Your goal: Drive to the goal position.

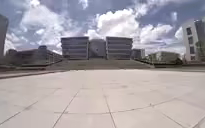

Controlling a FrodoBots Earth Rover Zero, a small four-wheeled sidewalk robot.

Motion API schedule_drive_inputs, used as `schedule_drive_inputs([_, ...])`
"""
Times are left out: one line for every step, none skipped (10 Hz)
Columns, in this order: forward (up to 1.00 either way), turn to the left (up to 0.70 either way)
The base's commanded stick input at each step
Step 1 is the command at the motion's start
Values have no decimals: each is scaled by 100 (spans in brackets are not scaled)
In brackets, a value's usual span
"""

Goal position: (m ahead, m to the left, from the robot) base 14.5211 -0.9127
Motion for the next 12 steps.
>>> schedule_drive_inputs([70, 2])
schedule_drive_inputs([70, 2])
schedule_drive_inputs([70, 3])
schedule_drive_inputs([70, 2])
schedule_drive_inputs([70, 1])
schedule_drive_inputs([70, 0])
schedule_drive_inputs([70, 1])
schedule_drive_inputs([70, 1])
schedule_drive_inputs([70, 0])
schedule_drive_inputs([70, 0])
schedule_drive_inputs([70, 0])
schedule_drive_inputs([70, 0])
